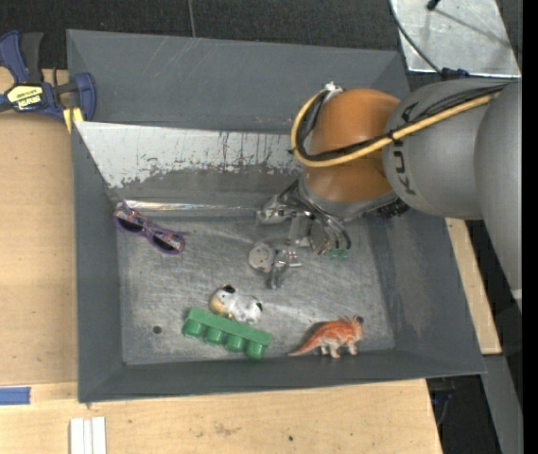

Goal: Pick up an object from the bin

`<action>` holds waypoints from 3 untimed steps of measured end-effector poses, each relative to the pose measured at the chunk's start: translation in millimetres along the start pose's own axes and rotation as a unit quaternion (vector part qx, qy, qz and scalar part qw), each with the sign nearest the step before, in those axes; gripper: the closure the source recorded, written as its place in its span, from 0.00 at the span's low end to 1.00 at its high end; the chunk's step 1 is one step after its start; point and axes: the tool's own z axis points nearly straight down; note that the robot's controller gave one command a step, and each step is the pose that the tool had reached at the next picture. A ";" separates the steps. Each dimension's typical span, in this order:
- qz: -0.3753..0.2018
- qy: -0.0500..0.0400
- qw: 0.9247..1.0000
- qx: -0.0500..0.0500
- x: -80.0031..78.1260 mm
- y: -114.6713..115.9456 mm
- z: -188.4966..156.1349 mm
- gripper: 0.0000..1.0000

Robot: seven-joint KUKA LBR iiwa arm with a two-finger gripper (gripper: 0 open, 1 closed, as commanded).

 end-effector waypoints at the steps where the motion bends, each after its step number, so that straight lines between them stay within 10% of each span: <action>1: 0.030 -0.003 1.000 -0.001 -5.2 -8.2 1.6 0.00; 2: 0.000 -0.001 1.000 0.000 -1.2 -0.2 -1.3 0.00; 3: 0.029 -0.006 1.000 -0.002 -9.5 -5.9 -3.3 1.00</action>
Offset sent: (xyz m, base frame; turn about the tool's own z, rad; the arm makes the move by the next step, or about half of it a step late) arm 0.0000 0.0000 0.0000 0.0000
